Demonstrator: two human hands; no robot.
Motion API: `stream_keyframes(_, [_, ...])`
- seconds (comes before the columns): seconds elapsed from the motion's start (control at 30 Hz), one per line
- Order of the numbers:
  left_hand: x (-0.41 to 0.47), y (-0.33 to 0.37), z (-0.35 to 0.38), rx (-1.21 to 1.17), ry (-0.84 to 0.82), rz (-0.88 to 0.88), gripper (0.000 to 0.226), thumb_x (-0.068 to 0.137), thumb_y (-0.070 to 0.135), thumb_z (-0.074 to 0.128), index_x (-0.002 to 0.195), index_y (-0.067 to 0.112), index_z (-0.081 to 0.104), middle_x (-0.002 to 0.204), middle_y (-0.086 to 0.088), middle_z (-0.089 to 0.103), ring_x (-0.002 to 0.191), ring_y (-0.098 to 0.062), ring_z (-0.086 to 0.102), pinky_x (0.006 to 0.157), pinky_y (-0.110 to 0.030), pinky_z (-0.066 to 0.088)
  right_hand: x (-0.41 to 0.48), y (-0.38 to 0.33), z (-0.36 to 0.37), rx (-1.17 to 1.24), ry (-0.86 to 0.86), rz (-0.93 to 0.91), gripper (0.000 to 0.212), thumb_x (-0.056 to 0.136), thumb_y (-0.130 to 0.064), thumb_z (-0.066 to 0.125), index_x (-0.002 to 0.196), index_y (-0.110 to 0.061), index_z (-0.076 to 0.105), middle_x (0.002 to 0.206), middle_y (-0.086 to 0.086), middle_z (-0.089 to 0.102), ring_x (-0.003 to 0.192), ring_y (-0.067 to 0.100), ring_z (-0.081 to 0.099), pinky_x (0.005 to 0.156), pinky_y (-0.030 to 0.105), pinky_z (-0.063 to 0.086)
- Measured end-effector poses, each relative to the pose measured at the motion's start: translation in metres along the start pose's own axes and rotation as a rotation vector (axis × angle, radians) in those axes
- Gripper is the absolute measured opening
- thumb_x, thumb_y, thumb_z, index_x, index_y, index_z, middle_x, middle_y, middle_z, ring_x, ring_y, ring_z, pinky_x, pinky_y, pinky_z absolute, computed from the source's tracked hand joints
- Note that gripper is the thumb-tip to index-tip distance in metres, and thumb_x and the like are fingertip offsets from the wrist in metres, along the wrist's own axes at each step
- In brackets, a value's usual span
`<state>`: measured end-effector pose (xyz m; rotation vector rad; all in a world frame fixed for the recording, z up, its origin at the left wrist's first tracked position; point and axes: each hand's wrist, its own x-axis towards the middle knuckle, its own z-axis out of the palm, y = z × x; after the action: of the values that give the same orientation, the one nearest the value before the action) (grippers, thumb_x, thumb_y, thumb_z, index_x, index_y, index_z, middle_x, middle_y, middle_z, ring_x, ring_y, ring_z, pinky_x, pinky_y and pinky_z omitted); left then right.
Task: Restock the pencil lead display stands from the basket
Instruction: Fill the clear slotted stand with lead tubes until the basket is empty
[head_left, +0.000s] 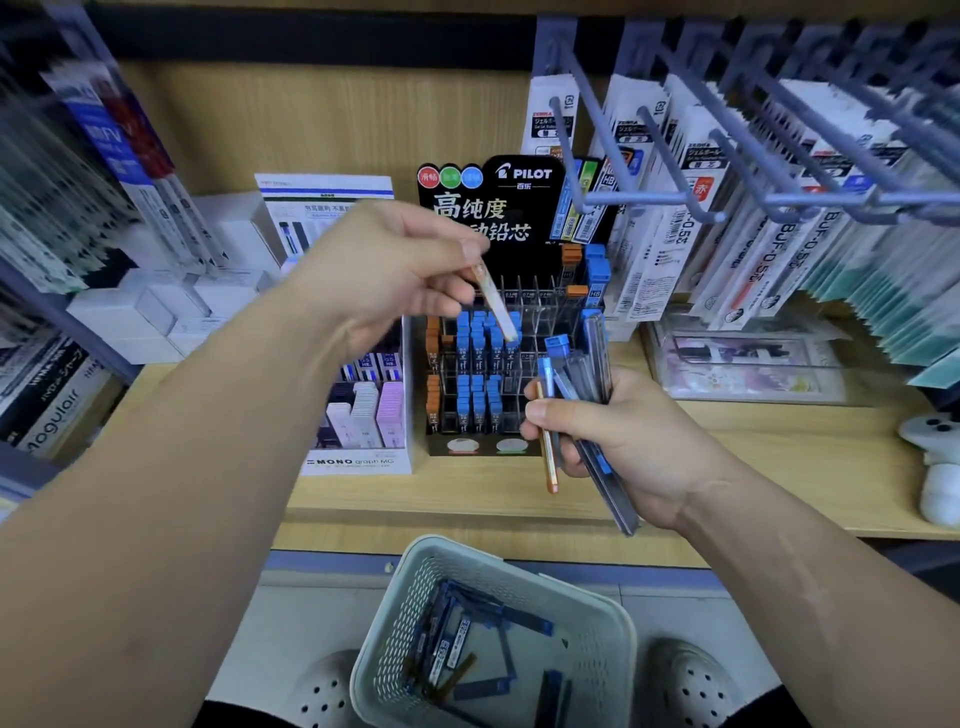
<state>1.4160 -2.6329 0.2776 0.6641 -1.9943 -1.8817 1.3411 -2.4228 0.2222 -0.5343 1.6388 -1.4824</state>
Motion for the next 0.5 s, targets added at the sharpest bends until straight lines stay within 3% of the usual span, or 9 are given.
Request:
stream_keyframes(0.13, [-0.001, 0.008, -0.02, 0.231, 0.088, 0.13, 0.006, 0.086, -0.001, 0.072, 0.091, 0.003, 0.073, 0.061, -0.007, 0.069, 0.055, -0.016, 0.067, 0.055, -0.025, 0.057, 0.0, 0.001, -0.001, 0.018, 0.016, 0.014, 0.02, 0.088, -0.006, 0.071, 0.105, 0.004, 0.066, 0.081, 0.014, 0.074, 0.047, 0.011, 0.047, 0.047, 0.021, 0.04])
stream_keyframes(0.27, [-0.002, 0.003, -0.022, 0.422, 0.123, 0.132, 0.005, 0.081, 0.004, 0.079, 0.081, 0.007, 0.074, 0.065, -0.02, 0.07, 0.054, -0.023, 0.064, 0.056, -0.034, 0.054, 0.001, 0.001, -0.001, 0.026, 0.012, 0.014, 0.014, 0.088, -0.004, 0.071, 0.101, 0.0, 0.066, 0.082, 0.016, 0.073, 0.047, 0.011, 0.046, 0.047, 0.021, 0.04])
stream_keyframes(0.5, [0.004, -0.013, -0.018, 0.583, 0.148, 0.14, 0.009, 0.083, 0.009, 0.077, 0.079, 0.015, 0.072, 0.057, -0.003, 0.067, 0.043, -0.01, 0.06, 0.043, -0.015, 0.039, 0.002, 0.001, -0.001, 0.039, 0.004, -0.001, 0.011, 0.089, -0.003, 0.07, 0.098, -0.001, 0.065, 0.08, 0.015, 0.072, 0.048, 0.012, 0.046, 0.047, 0.021, 0.039])
